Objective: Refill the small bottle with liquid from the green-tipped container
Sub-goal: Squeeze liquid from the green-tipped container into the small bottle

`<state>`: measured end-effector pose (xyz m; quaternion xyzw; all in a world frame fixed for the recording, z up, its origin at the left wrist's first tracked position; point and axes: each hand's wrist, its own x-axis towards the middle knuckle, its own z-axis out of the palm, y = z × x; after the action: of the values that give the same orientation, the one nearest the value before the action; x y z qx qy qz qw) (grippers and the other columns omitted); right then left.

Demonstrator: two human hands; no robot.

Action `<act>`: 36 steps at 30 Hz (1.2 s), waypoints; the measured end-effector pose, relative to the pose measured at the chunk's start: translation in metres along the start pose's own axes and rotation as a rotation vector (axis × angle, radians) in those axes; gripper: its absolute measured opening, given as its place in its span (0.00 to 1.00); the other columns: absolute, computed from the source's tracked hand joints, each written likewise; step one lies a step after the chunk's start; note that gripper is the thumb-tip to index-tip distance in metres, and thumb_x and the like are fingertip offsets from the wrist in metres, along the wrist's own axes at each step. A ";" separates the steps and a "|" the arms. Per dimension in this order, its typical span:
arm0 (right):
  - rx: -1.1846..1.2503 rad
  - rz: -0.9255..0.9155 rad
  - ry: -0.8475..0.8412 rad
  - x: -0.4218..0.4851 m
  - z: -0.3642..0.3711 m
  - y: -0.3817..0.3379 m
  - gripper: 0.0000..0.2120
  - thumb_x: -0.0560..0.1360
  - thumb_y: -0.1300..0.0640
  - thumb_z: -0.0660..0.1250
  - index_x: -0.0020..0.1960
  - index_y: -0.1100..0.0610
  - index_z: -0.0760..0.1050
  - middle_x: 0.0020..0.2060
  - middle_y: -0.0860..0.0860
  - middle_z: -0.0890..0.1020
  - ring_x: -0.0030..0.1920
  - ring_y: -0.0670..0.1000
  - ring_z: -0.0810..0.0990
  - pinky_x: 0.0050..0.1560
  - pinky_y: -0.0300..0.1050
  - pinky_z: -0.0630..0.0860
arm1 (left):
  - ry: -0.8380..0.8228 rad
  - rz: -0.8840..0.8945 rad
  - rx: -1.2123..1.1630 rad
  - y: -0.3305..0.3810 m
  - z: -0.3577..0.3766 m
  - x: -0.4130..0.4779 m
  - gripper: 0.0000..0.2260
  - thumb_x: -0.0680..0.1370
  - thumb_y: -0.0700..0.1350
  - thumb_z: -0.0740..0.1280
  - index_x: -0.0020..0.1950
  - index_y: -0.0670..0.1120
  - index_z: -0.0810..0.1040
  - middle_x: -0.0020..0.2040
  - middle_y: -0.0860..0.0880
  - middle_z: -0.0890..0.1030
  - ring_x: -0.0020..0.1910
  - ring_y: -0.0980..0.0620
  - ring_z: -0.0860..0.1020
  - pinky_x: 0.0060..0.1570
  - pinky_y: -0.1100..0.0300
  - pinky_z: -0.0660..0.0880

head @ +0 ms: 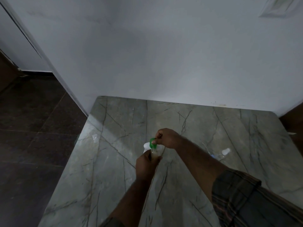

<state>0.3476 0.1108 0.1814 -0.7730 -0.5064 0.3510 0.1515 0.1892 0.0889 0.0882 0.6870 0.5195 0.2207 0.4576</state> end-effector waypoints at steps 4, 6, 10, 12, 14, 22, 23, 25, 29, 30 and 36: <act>-0.006 0.019 0.017 0.001 0.003 0.001 0.15 0.70 0.49 0.75 0.49 0.59 0.80 0.46 0.53 0.82 0.43 0.48 0.76 0.44 0.44 0.72 | -0.004 -0.016 0.000 -0.001 0.002 0.000 0.09 0.73 0.54 0.73 0.50 0.54 0.81 0.40 0.56 0.83 0.39 0.62 0.81 0.39 0.66 0.77; -0.012 0.020 0.019 0.000 0.005 0.002 0.15 0.70 0.49 0.75 0.49 0.58 0.80 0.47 0.54 0.82 0.43 0.48 0.76 0.44 0.44 0.72 | 0.002 -0.019 0.014 -0.001 0.003 -0.002 0.09 0.73 0.55 0.73 0.50 0.54 0.80 0.40 0.56 0.83 0.38 0.62 0.80 0.38 0.68 0.75; -0.017 0.010 0.013 -0.002 0.006 0.002 0.15 0.70 0.49 0.74 0.50 0.59 0.80 0.48 0.54 0.82 0.43 0.47 0.76 0.43 0.43 0.71 | -0.002 -0.039 0.029 -0.002 0.004 -0.002 0.09 0.72 0.55 0.73 0.49 0.53 0.81 0.39 0.56 0.83 0.38 0.61 0.81 0.40 0.61 0.80; -0.013 -0.014 -0.005 -0.002 0.003 0.001 0.15 0.71 0.49 0.74 0.50 0.59 0.80 0.48 0.54 0.82 0.43 0.47 0.75 0.40 0.39 0.69 | 0.006 -0.034 0.025 -0.003 0.004 -0.002 0.08 0.72 0.56 0.73 0.47 0.54 0.81 0.38 0.56 0.83 0.37 0.61 0.81 0.40 0.58 0.81; -0.009 -0.025 -0.017 -0.003 0.000 -0.001 0.15 0.71 0.50 0.74 0.50 0.59 0.80 0.47 0.53 0.81 0.44 0.47 0.75 0.39 0.38 0.69 | 0.005 -0.012 0.031 -0.004 0.002 -0.002 0.10 0.72 0.57 0.72 0.49 0.54 0.81 0.38 0.57 0.83 0.38 0.62 0.81 0.41 0.59 0.81; -0.017 -0.025 -0.017 -0.003 -0.002 -0.003 0.16 0.71 0.50 0.73 0.51 0.61 0.80 0.49 0.54 0.81 0.44 0.47 0.75 0.40 0.39 0.68 | 0.002 0.019 0.018 -0.004 -0.001 0.001 0.11 0.72 0.57 0.72 0.51 0.55 0.81 0.41 0.56 0.84 0.40 0.62 0.81 0.43 0.57 0.82; -0.017 -0.026 -0.012 -0.003 -0.001 -0.002 0.16 0.71 0.50 0.73 0.51 0.61 0.79 0.49 0.54 0.81 0.44 0.47 0.74 0.37 0.38 0.67 | 0.002 0.018 0.017 -0.004 0.000 0.001 0.12 0.72 0.57 0.72 0.52 0.54 0.82 0.41 0.56 0.84 0.40 0.61 0.81 0.43 0.58 0.81; -0.007 -0.018 -0.005 -0.002 0.001 0.001 0.15 0.71 0.50 0.74 0.51 0.60 0.79 0.47 0.54 0.81 0.43 0.47 0.74 0.35 0.35 0.66 | 0.004 0.010 0.018 -0.003 0.000 0.001 0.12 0.72 0.57 0.73 0.52 0.52 0.82 0.40 0.56 0.84 0.39 0.61 0.81 0.41 0.61 0.80; 0.004 0.000 -0.007 0.000 0.006 0.003 0.15 0.71 0.50 0.74 0.50 0.59 0.79 0.48 0.53 0.81 0.42 0.47 0.74 0.36 0.37 0.67 | 0.002 -0.012 0.012 -0.003 0.003 -0.002 0.12 0.73 0.56 0.73 0.52 0.53 0.81 0.40 0.57 0.83 0.39 0.62 0.80 0.38 0.69 0.75; 0.004 0.003 -0.007 0.000 0.006 0.003 0.15 0.71 0.49 0.74 0.50 0.59 0.79 0.48 0.53 0.81 0.42 0.47 0.74 0.36 0.38 0.67 | 0.000 -0.019 0.011 -0.003 0.004 -0.002 0.12 0.73 0.56 0.73 0.52 0.52 0.81 0.41 0.57 0.83 0.40 0.62 0.81 0.39 0.68 0.76; 0.006 0.007 -0.034 0.002 0.002 0.002 0.15 0.71 0.49 0.73 0.51 0.59 0.79 0.50 0.53 0.81 0.44 0.47 0.74 0.39 0.38 0.68 | -0.009 -0.014 0.006 -0.006 0.003 -0.001 0.12 0.73 0.56 0.73 0.53 0.53 0.81 0.42 0.57 0.83 0.41 0.62 0.81 0.44 0.60 0.81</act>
<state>0.3477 0.1109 0.1777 -0.7682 -0.5051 0.3661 0.1441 0.1886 0.0874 0.0818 0.6858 0.5229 0.2130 0.4593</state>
